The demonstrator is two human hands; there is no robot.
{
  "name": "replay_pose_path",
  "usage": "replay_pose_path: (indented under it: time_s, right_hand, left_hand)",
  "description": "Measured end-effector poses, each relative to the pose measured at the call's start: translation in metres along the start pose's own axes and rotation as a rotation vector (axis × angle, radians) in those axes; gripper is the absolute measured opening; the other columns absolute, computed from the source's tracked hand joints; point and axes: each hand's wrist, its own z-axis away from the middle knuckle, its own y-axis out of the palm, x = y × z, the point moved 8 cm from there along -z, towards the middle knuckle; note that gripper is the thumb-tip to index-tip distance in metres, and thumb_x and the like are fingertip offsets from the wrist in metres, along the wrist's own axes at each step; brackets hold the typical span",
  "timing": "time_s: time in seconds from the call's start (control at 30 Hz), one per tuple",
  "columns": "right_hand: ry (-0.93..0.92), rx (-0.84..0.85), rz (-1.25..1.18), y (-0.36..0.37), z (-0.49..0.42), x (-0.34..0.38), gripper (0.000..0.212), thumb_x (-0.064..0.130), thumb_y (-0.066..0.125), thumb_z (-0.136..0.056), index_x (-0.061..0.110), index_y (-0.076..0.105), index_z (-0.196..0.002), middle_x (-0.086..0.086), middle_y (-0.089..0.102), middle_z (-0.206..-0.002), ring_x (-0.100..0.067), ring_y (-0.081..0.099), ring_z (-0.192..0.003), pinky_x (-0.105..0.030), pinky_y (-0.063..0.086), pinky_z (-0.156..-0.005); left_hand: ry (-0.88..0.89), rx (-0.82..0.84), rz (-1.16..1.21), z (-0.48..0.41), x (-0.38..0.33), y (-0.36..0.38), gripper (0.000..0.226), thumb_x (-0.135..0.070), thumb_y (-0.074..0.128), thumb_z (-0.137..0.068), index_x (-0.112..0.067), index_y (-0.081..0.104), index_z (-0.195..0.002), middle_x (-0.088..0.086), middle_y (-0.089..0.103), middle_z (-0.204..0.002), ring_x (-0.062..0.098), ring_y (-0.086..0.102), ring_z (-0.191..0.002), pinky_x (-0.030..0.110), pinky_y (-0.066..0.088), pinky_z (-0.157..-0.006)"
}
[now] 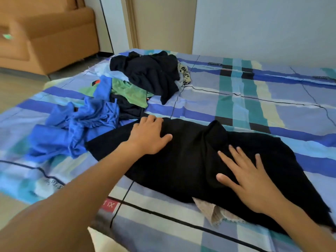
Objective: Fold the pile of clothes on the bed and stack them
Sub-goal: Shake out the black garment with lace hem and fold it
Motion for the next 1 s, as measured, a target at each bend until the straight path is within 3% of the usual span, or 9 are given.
replay_pose_path:
  time_s: [0.1,0.27,0.33,0.43,0.6,0.7,0.8,0.87,1.0]
  right_hand:
    - [0.024,-0.001,0.076,0.008,-0.003,-0.001,0.088,0.080,-0.019,-0.073,0.044,-0.017,-0.153,0.008,-0.021,-0.165,-0.013,-0.023,-0.151,-0.050,-0.012,-0.123]
    - [0.031,0.003,0.079,0.006,-0.002,0.000,0.087,0.080,-0.019,-0.073,0.045,-0.017,-0.153,0.009,-0.018,-0.165,-0.011,-0.022,-0.151,-0.049,-0.012,-0.123]
    - [0.037,0.002,0.085,0.007,-0.002,0.000,0.087,0.080,-0.019,-0.074,0.045,-0.016,-0.154,0.009,-0.018,-0.166,-0.011,-0.022,-0.151,-0.049,-0.012,-0.123]
    - [0.038,0.000,0.103,0.006,0.000,-0.001,0.087,0.079,-0.020,-0.075,0.043,-0.015,-0.154,0.008,-0.017,-0.166,-0.011,-0.020,-0.152,-0.048,-0.010,-0.123]
    - [0.036,-0.015,0.112,0.005,0.004,0.002,0.085,0.077,-0.019,-0.078,0.041,-0.015,-0.155,0.008,-0.015,-0.167,-0.011,-0.019,-0.152,-0.047,-0.010,-0.124]
    - [0.037,-0.024,0.095,0.005,0.005,0.001,0.084,0.077,-0.017,-0.080,0.041,-0.012,-0.156,0.008,-0.013,-0.167,-0.011,-0.017,-0.152,-0.047,-0.010,-0.124]
    - [0.037,-0.030,0.086,0.005,0.004,0.001,0.085,0.078,-0.016,-0.080,0.041,-0.011,-0.156,0.008,-0.012,-0.167,-0.012,-0.017,-0.153,-0.048,-0.009,-0.124]
    - [0.040,-0.030,0.094,0.006,0.004,0.000,0.084,0.077,-0.017,-0.080,0.041,-0.013,-0.156,0.008,-0.012,-0.167,-0.012,-0.017,-0.153,-0.049,-0.008,-0.124]
    - [0.042,-0.028,0.104,0.006,0.003,0.001,0.084,0.076,-0.018,-0.079,0.041,-0.014,-0.156,0.008,-0.013,-0.167,-0.012,-0.017,-0.152,-0.049,-0.007,-0.124]
  left_hand:
    - [-0.280,0.212,-0.032,-0.003,0.083,0.015,0.092,-0.074,0.056,-0.081,-0.013,0.036,-0.147,0.017,0.038,-0.150,0.040,0.040,-0.136,0.054,0.038,-0.109]
    - [-0.392,0.290,-0.020,0.005,0.118,0.020,0.113,-0.080,0.066,-0.069,-0.005,0.032,-0.147,0.019,0.048,-0.141,0.036,0.058,-0.116,0.042,0.051,-0.091]
    - [-0.384,0.299,0.019,0.004,0.112,0.019,0.101,-0.075,0.072,-0.068,-0.003,0.046,-0.135,0.019,0.056,-0.131,0.035,0.060,-0.113,0.042,0.050,-0.091]
    - [-0.337,0.329,0.175,-0.001,0.094,0.022,0.060,-0.053,0.079,-0.075,-0.007,0.056,-0.108,0.013,0.063,-0.112,0.029,0.062,-0.097,0.035,0.048,-0.079]
    - [-0.271,0.216,0.482,-0.012,0.069,0.013,0.037,-0.033,0.069,-0.086,-0.011,0.065,-0.115,0.008,0.068,-0.111,0.026,0.065,-0.101,0.041,0.051,-0.096]
    - [-0.164,0.142,0.360,-0.014,0.051,-0.002,0.028,-0.033,0.058,-0.092,-0.011,0.064,-0.110,0.009,0.067,-0.107,0.029,0.063,-0.100,0.042,0.050,-0.092]
    - [-0.048,-0.051,0.127,-0.013,0.034,-0.025,0.017,-0.027,0.051,-0.092,-0.014,0.058,-0.100,0.009,0.062,-0.101,0.036,0.058,-0.095,0.041,0.042,-0.078]
    - [-0.005,-0.095,0.115,-0.006,0.022,-0.036,0.003,-0.019,0.049,-0.090,-0.018,0.052,-0.090,0.007,0.057,-0.098,0.038,0.056,-0.092,0.044,0.043,-0.077]
    - [0.068,-0.165,0.138,0.006,0.006,-0.059,0.008,-0.014,0.054,-0.086,-0.021,0.053,-0.089,0.003,0.058,-0.090,0.035,0.057,-0.088,0.050,0.051,-0.081]
